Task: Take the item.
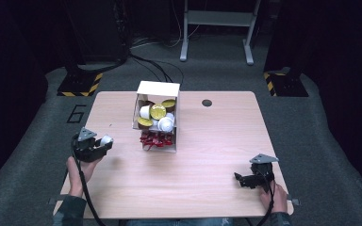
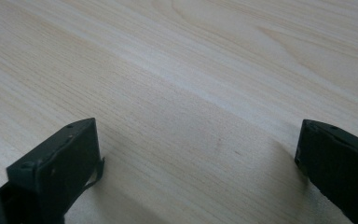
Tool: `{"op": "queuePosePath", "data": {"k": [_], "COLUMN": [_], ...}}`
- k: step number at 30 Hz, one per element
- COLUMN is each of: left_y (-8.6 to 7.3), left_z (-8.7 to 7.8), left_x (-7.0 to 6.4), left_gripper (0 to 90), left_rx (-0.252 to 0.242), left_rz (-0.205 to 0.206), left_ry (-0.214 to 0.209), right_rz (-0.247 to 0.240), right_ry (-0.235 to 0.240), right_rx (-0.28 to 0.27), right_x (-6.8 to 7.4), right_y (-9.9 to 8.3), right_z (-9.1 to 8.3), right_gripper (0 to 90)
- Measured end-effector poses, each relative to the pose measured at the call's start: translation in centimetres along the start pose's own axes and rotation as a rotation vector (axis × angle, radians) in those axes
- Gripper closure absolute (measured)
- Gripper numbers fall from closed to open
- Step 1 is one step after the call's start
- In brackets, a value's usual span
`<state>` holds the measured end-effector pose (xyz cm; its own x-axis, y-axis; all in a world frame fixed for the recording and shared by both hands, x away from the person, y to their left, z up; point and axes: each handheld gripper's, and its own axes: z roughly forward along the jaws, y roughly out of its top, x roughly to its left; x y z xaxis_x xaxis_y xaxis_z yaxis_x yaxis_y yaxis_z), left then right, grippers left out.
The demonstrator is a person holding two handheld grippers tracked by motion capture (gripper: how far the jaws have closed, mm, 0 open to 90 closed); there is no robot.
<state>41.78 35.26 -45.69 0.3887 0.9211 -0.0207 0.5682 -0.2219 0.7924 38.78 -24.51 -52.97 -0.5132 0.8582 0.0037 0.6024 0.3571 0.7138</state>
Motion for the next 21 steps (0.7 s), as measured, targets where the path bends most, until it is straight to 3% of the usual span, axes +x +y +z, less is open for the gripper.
{"op": "queuePosePath", "data": {"k": [11, 14, 18, 21], "left_y": [-1.1, -1.3, -1.8, -2.3], "left_z": [2.0, 2.6, 3.5, 4.0], "left_x": [0.5, 0.2, -0.1, -0.1], "left_gripper": [59.1, 58.9, 58.6, 58.4], "left_rx": [0.060, 0.078, 0.117, 0.128], "left_rz": [-0.011, 0.011, 0.030, 0.022], "left_ry": [0.003, 0.020, 0.013, 0.009], "right_rz": [-0.001, -0.001, 0.000, -0.001], "right_ry": [0.001, 0.001, 0.000, 0.001], "right_rx": [0.001, 0.001, 0.000, 0.001], "right_x": [0.0, 0.0, 0.0, 0.0], "right_y": [0.0, 0.0, 0.0, 0.0], "right_z": [0.0, 0.0, 0.0, 0.0], "right_gripper": [0.0, 0.0, 0.0, 0.0]}}
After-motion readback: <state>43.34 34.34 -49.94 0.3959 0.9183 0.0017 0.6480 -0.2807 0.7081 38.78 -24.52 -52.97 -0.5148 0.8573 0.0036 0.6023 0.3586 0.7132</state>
